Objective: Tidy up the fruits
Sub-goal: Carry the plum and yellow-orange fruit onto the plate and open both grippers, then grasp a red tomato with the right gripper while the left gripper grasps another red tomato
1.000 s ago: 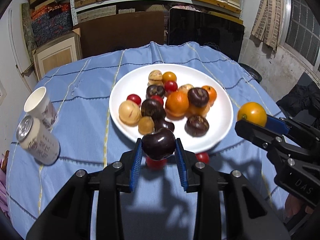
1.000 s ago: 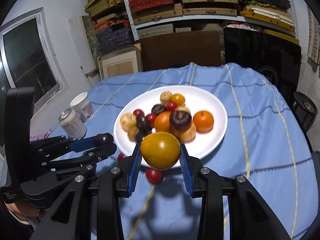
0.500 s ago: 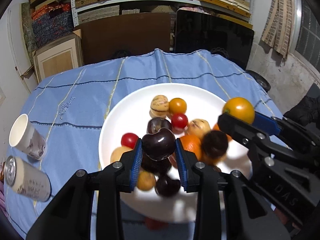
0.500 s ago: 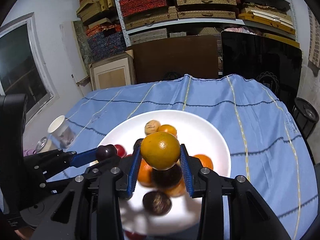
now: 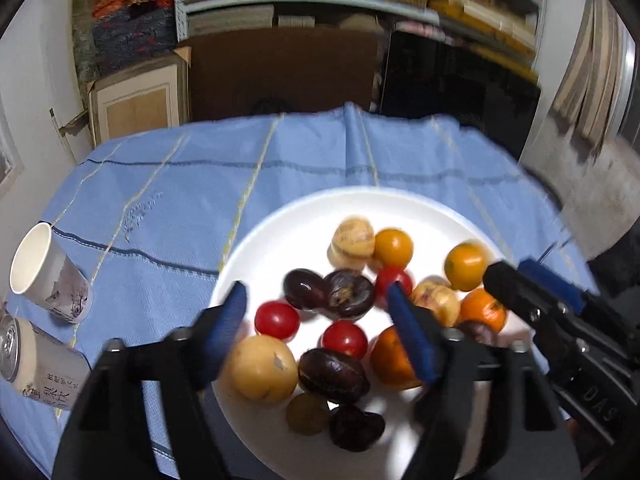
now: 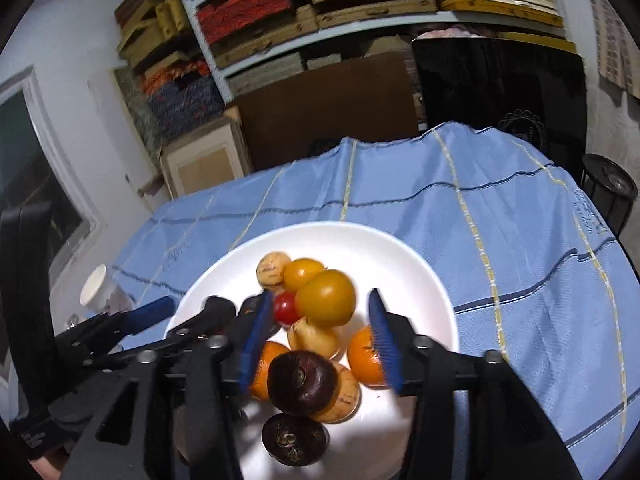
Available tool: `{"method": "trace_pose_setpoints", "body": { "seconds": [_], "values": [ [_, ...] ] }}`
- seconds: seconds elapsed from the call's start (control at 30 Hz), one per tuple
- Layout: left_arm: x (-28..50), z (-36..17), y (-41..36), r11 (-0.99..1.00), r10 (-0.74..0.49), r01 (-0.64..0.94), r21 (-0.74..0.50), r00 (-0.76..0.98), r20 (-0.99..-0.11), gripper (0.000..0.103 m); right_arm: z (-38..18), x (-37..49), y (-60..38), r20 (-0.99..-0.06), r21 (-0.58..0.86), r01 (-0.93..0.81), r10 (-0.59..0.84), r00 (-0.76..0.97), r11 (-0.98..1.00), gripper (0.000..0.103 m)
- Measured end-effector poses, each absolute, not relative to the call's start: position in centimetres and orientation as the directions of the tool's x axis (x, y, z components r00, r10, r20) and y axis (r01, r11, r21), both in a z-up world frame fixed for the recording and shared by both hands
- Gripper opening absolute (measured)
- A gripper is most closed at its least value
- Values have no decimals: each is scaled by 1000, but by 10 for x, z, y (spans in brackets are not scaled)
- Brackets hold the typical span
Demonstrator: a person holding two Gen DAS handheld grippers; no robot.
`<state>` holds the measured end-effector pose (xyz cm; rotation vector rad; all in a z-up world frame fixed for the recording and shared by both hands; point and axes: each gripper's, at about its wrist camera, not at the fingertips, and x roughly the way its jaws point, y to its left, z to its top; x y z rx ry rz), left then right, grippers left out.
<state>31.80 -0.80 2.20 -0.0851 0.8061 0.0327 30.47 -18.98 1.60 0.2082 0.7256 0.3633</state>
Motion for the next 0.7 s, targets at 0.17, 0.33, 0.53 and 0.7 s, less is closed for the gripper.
{"method": "trace_pose_setpoints", "body": {
  "seconds": [0.17,0.33,0.53,0.7],
  "values": [
    [302,37,-10,997,-25,-35,-71,713,-700,73,19,291,-195,-599,305,-263,400,694,915,57],
    [285,40,-10,996,-31,-38,-82,708,-705,75,21,270,-202,-593,316,-271,413,692,909,57],
    [246,37,-3,996,-11,-54,-69,708,-706,79,25,238,-213,-580,338,-278,432,690,899,58],
    [224,27,-6,998,-17,-37,-58,685,-729,80,27,213,-208,-582,313,-303,434,687,900,58]
  ]
}}
